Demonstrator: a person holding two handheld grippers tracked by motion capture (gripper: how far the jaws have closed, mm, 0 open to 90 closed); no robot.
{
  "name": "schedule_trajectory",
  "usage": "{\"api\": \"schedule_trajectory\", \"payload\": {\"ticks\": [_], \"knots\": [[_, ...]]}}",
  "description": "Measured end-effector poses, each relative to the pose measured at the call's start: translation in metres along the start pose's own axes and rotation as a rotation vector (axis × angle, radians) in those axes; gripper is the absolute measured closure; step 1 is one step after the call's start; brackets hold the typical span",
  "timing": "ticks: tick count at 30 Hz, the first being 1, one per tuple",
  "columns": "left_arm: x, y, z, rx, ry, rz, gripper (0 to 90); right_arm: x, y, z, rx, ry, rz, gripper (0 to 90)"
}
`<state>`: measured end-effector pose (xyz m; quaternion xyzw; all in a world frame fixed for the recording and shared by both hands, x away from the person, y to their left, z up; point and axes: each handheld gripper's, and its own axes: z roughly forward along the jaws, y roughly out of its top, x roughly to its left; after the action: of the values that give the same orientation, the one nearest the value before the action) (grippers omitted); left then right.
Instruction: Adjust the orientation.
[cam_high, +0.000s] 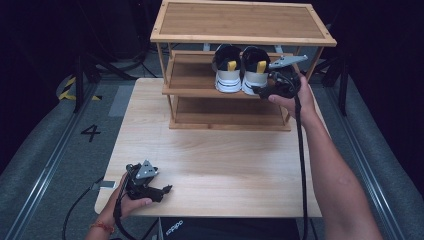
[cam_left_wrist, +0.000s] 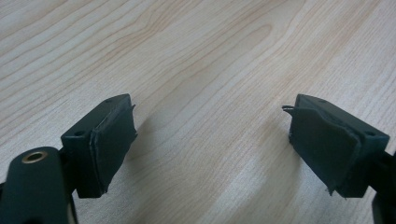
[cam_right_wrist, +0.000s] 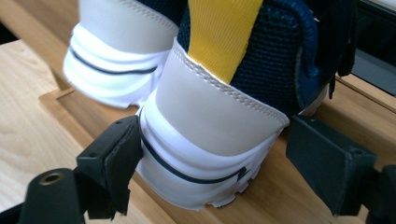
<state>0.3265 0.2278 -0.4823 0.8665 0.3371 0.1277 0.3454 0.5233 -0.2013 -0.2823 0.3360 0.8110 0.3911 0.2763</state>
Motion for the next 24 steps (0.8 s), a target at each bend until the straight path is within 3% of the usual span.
{"api": "schedule_trajectory", "payload": {"ticks": [3,10,13,16,23,24], "knots": [[0.000,0.000,0.000,0.000,0.000,0.000,14.9,-0.001,0.004,0.006,0.019,-0.025,-0.012,18.9],[0.000,0.000,0.000,-0.003,-0.006,0.000,14.8,-0.004,0.006,0.014,0.031,-0.029,-0.006,16.8],[0.000,0.000,0.000,-0.002,-0.013,-0.004,14.7,-0.001,0.006,0.009,0.031,-0.042,-0.026,19.6],[0.001,0.000,0.000,0.002,-0.016,-0.003,14.6,0.002,0.006,0.002,0.022,-0.023,-0.030,20.8],[0.001,0.000,0.001,0.001,-0.023,0.000,14.5,0.008,-0.001,-0.010,0.055,-0.030,-0.107,21.7],[0.001,0.000,0.001,0.001,-0.022,0.000,14.5,0.009,-0.004,-0.014,0.059,-0.015,-0.116,21.8]]}}
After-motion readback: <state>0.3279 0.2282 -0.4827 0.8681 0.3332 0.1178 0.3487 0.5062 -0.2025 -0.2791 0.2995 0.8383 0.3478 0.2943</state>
